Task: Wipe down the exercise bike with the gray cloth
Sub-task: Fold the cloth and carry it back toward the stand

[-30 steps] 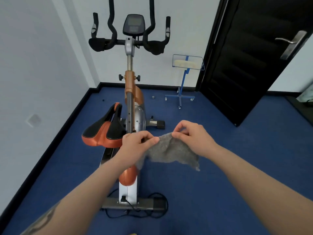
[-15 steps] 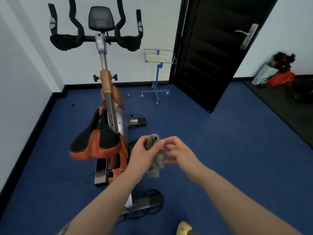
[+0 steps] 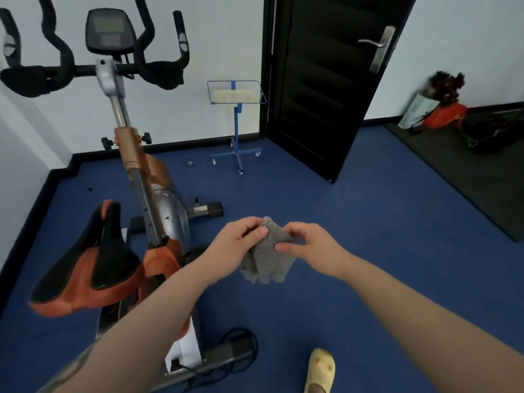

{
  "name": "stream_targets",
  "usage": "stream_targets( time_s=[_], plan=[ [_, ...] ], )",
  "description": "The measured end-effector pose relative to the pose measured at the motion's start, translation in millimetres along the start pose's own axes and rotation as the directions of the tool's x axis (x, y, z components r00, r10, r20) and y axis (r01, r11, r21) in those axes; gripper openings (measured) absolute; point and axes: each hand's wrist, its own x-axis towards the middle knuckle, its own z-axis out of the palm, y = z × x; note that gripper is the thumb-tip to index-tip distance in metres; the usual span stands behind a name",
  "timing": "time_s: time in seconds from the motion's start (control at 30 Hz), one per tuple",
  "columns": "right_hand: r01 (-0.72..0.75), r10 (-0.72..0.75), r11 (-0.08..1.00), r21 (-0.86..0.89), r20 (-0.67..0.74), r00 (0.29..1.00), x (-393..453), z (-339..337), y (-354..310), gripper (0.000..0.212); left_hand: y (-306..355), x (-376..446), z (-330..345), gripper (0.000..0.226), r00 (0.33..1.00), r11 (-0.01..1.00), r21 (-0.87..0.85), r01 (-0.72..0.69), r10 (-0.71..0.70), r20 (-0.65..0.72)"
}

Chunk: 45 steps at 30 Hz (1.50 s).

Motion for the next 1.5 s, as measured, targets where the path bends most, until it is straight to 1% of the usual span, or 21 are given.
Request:
stream_targets(
  time_s=[0.07,0.1,0.17,0.27,0.33,0.37,0.47,0.5,0.57,0.6,0.67,0.77,0.87,0.97,1.07,1.17,1.33,1.5],
  plan=[
    [-0.008,0.005,0.998,-0.055,-0.048,0.999,12,-24,18,0.014,0,25,12,0.015,0.999,0.997,0.074,-0.024,0.026,-0.037],
    [-0.002,-0.005,0.994,-0.113,-0.059,0.998,19,-38,26,0.013,-1,37,18,0.014,0.998,0.994,0.108,-0.015,0.021,-0.061],
    [0.001,-0.019,0.963,-0.269,-0.065,0.998,33,-68,45,0.010,-7,61,29,0.015,0.995,0.984,0.168,0.064,-0.049,-0.091],
    [-0.010,0.000,0.882,-0.472,-0.021,1.000,57,-110,69,0.006,-18,96,39,0.013,0.973,0.949,0.230,0.214,-0.185,-0.142],
    [-0.015,0.022,0.830,-0.557,0.005,1.000,71,-138,80,0.008,-22,120,42,0.012,0.946,0.913,0.259,0.314,-0.277,-0.170],
    [-0.018,0.031,0.818,-0.575,0.013,0.999,79,-151,85,0.009,-22,131,44,0.012,0.934,0.898,0.266,0.352,-0.318,-0.163],
    [-0.042,0.069,0.802,-0.595,0.023,0.997,103,-182,96,0.009,-18,162,48,0.005,0.905,0.856,0.295,0.425,-0.406,-0.128],
    [-0.048,0.076,0.796,-0.604,0.022,0.997,114,-190,99,0.009,-16,176,48,0.008,0.906,0.848,0.318,0.423,-0.404,-0.127],
    [-0.055,0.084,0.782,-0.620,0.018,0.996,139,-203,102,0.009,-12,205,43,0.015,0.908,0.828,0.373,0.419,-0.381,-0.174],
    [-0.056,0.085,0.774,-0.630,0.015,0.996,153,-209,103,0.008,-10,220,41,0.015,0.905,0.825,0.372,0.425,-0.381,-0.189],
    [-0.051,0.087,0.750,-0.659,0.022,0.996,179,-220,103,0.007,-9,248,37,0.014,0.902,0.842,0.324,0.431,-0.394,-0.177],
    [-0.038,0.089,0.732,-0.681,0.040,0.995,216,-232,105,0.006,-11,284,29,0.009,0.913,0.820,0.402,0.407,-0.377,-0.155],
    [-0.035,0.079,0.727,-0.686,0.033,0.996,265,-248,102,0.009,-13,329,7,0.010,0.925,0.836,0.394,0.381,-0.344,-0.165],
    [-0.048,0.091,0.718,-0.694,0.026,0.996,314,-265,96,0.010,-11,373,-24,0.012,0.923,0.835,0.394,0.385,-0.347,-0.166],
    [-0.070,0.076,0.732,-0.678,-0.021,0.997,362,-284,93,0.012,-7,418,-56,0.012,0.936,0.829,0.435,0.352,-0.309,-0.168],
    [-0.097,0.069,0.781,-0.617,-0.068,0.995,399,-304,91,0.013,-6,456,-75,0.017,0.927,0.832,0.411,0.373,-0.321,-0.191],
    [-0.106,0.093,0.788,-0.606,-0.052,0.994,461,-337,105,0.011,-3,523,-87,0.015,0.925,0.815,0.438,0.378,-0.351,-0.144],
    [-0.073,0.094,0.779,-0.623,0.000,0.996,528,-374,124,0.010,-4,603,-93,0.015,0.921,0.826,0.407,0.390,-0.351,-0.172]
  ],
)
